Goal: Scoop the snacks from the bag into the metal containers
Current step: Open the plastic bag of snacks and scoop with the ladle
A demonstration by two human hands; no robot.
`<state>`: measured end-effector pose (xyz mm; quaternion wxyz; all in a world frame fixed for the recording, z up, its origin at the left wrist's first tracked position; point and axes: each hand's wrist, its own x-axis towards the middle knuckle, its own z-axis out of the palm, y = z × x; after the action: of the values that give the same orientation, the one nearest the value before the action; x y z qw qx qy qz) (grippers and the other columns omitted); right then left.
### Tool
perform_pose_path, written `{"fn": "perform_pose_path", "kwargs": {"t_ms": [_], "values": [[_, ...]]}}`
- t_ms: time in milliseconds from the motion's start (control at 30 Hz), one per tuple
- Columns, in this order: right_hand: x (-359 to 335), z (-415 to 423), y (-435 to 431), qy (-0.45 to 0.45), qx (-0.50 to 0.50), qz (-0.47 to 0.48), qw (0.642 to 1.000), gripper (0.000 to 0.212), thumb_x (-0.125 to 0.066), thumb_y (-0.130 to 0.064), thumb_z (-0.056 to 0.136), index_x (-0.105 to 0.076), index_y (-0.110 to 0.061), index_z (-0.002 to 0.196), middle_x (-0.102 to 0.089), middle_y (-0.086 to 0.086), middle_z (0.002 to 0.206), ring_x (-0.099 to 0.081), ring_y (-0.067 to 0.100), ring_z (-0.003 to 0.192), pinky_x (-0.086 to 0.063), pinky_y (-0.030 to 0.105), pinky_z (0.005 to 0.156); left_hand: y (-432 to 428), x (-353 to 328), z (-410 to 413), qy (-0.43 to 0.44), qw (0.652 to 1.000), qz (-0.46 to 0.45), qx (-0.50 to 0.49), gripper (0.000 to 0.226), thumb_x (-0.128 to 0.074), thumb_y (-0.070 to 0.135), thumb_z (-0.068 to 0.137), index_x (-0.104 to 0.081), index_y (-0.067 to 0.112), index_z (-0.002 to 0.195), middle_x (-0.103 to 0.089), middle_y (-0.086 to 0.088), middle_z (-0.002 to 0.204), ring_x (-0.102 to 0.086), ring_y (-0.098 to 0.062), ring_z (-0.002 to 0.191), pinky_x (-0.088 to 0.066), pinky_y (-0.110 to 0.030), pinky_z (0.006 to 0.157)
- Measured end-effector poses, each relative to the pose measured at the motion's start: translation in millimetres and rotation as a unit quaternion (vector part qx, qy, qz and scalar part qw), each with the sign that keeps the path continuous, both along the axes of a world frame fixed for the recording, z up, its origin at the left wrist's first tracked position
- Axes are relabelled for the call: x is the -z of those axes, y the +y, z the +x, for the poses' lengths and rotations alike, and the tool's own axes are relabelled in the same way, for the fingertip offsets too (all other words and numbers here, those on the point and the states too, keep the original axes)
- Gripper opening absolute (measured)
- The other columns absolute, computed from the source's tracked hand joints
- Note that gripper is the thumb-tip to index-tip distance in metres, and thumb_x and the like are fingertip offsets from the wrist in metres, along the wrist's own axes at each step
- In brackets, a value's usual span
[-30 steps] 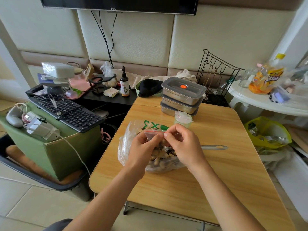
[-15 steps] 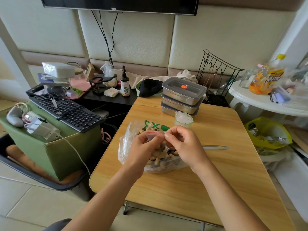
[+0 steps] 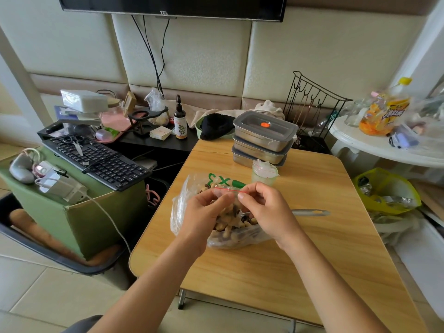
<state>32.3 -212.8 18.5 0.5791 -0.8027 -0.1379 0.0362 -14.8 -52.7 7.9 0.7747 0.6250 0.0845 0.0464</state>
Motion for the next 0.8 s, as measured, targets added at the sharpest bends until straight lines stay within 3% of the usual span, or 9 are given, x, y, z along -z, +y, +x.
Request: {"fn": "perform_pose_path", "kwargs": {"t_ms": [100, 267, 400, 500, 633, 700, 800], "values": [[-0.7, 1.0, -0.8, -0.01, 0.019, -0.003, 1.0, 0.007, -0.068, -0.023, 0.098, -0.073, -0.022, 0.094, -0.075, 0.0, 0.088, -0.071, 0.016, 0.086, -0.06, 0.033, 0.079, -1.6, -0.5, -0.5, -0.006, 1.0, -0.011, 0.002, 0.02, -0.074, 0.018, 0.093, -0.073, -0.002, 0.098, -0.077, -0.013, 0.097, -0.074, -0.022, 0.082, -0.061, -0.031, 0.068], [-0.7, 0.2, 0.0, -0.01, 0.024, -0.002, 1.0, 0.007, -0.068, -0.023, 0.098, -0.073, -0.021, 0.092, -0.075, 0.0, 0.087, -0.07, 0.018, 0.085, -0.06, 0.035, 0.079, -3.0, -1.2, -0.4, -0.014, 1.0, -0.001, -0.004, 0.02, -0.074, 0.019, 0.094, -0.074, -0.001, 0.097, -0.078, -0.009, 0.097, -0.075, -0.019, 0.083, -0.06, -0.028, 0.069], [1.7, -1.0, 2.7, -0.027, 0.027, -0.021, 0.999, 0.008, -0.067, -0.025, 0.098, -0.072, -0.023, 0.091, -0.074, -0.003, 0.085, -0.069, 0.014, 0.083, -0.059, 0.035, 0.077, -4.0, -0.3, -0.2, -0.01, 1.0, 0.013, 0.001, 0.017, -0.07, 0.019, 0.097, -0.076, 0.004, 0.1, -0.077, -0.016, 0.094, -0.074, -0.028, 0.082, -0.063, -0.043, 0.073], [3.8, -1.9, 5.4, -0.053, 0.034, -0.045, 0.997, 0.011, -0.066, -0.024, 0.098, -0.07, -0.024, 0.088, -0.07, -0.007, 0.079, -0.063, 0.007, 0.075, -0.055, 0.027, 0.07, -4.0, 0.3, 0.2, -0.01, 1.0, 0.028, 0.004, 0.016, -0.069, 0.021, 0.098, -0.078, 0.008, 0.101, -0.078, -0.015, 0.094, -0.075, -0.034, 0.089, -0.062, -0.048, 0.08], [1.6, -0.5, 2.8, -0.04, 0.021, -0.023, 0.999, 0.009, -0.067, -0.022, 0.098, -0.07, -0.02, 0.09, -0.07, -0.004, 0.08, -0.062, 0.006, 0.074, -0.053, 0.024, 0.07, -0.6, -1.5, 0.6, 0.004, 1.0, 0.006, -0.003, 0.024, -0.075, 0.021, 0.093, -0.074, -0.001, 0.101, -0.077, -0.018, 0.099, -0.074, -0.026, 0.085, -0.062, -0.037, 0.075], [0.3, 0.6, 0.3, -0.035, 0.002, -0.021, 0.999, 0.009, -0.068, -0.024, 0.098, -0.071, -0.019, 0.091, -0.071, -0.002, 0.084, -0.064, 0.012, 0.078, -0.054, 0.028, 0.073, 0.8, -2.5, -0.3, 0.014, 1.0, -0.003, 0.011, 0.02, -0.075, 0.02, 0.093, -0.074, 0.001, 0.098, -0.078, -0.014, 0.1, -0.075, -0.023, 0.084, -0.062, -0.03, 0.069], [-0.1, 1.8, -1.7, -0.043, -0.005, -0.045, 0.998, 0.011, -0.068, -0.024, 0.099, -0.071, -0.019, 0.09, -0.07, -0.005, 0.08, -0.061, 0.004, 0.074, -0.052, 0.022, 0.07, 1.9, -3.3, -1.0, 0.019, 0.999, 0.015, 0.032, 0.021, -0.072, 0.024, 0.095, -0.075, 0.003, 0.099, -0.078, -0.009, 0.101, -0.071, -0.02, 0.082, -0.059, -0.023, 0.066]]}}
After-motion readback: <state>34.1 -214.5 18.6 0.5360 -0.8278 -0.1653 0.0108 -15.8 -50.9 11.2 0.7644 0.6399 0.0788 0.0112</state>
